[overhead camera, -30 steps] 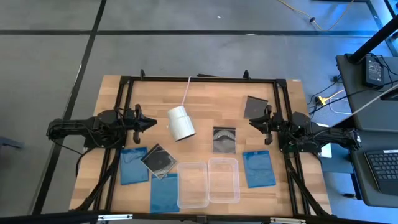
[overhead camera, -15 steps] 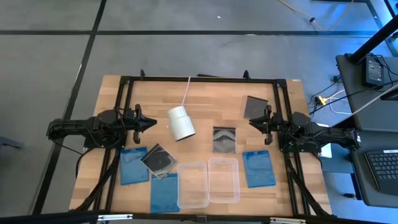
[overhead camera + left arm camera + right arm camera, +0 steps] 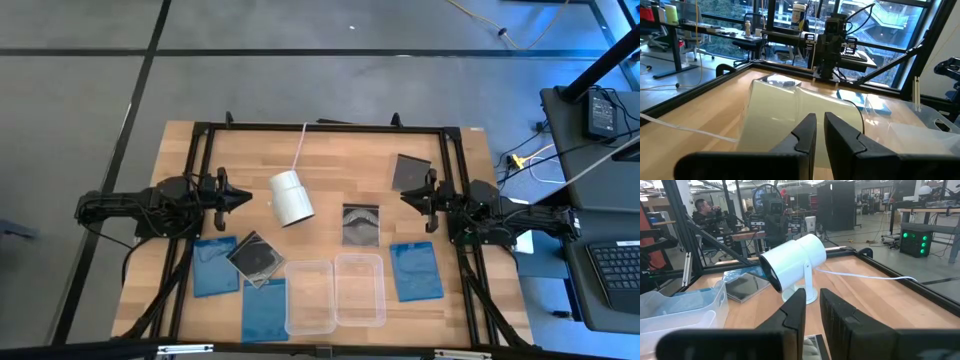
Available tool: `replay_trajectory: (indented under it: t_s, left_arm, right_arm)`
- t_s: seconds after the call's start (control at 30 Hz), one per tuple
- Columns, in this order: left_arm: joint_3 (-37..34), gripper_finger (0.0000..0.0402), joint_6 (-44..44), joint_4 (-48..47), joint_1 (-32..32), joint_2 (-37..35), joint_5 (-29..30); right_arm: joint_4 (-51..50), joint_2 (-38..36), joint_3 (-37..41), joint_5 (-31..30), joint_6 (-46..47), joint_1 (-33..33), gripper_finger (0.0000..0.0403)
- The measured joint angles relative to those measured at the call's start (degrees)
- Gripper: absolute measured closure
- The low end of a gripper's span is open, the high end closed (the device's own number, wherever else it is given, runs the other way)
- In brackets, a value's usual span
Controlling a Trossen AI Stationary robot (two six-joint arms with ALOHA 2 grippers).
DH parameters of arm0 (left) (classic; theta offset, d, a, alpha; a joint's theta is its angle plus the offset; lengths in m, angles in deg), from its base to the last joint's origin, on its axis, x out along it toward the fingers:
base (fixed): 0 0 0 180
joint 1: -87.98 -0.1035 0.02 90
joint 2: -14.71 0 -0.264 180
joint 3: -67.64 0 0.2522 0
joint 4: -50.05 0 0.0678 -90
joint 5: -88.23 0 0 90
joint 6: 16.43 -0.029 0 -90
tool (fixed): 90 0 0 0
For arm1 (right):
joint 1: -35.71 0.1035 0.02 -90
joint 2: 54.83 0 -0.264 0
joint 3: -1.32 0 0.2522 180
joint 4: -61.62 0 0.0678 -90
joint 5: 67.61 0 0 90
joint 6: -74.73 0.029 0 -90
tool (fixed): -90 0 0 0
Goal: Pick & place jewel cases by type
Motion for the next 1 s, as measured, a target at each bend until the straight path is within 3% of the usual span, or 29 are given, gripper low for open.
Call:
replay_trajectory:
  t_s: [0.57, 0.87, 1.0]
  left_arm:
    - [0.0, 0.0366, -0.1, 7.7, 0.0, 0.0, 0.9]
    - [0.0, 0.0366, -12.7, 7.3, 0.0, 0.2, 4.8]
    - [0.0, 0.0366, -15.0, 7.3, 0.0, 1.2, 10.8]
  right_arm:
    - [0.0, 0.0, 0.0, 0.0, 0.0, 0.0, 0.0341]
    - [0.0, 0.0, 0.0, 0.0, 0.1, 0.0, 0.0341]
    - [0.0, 0.0, 0.0, 0.0, 0.0, 0.0, 0.0341]
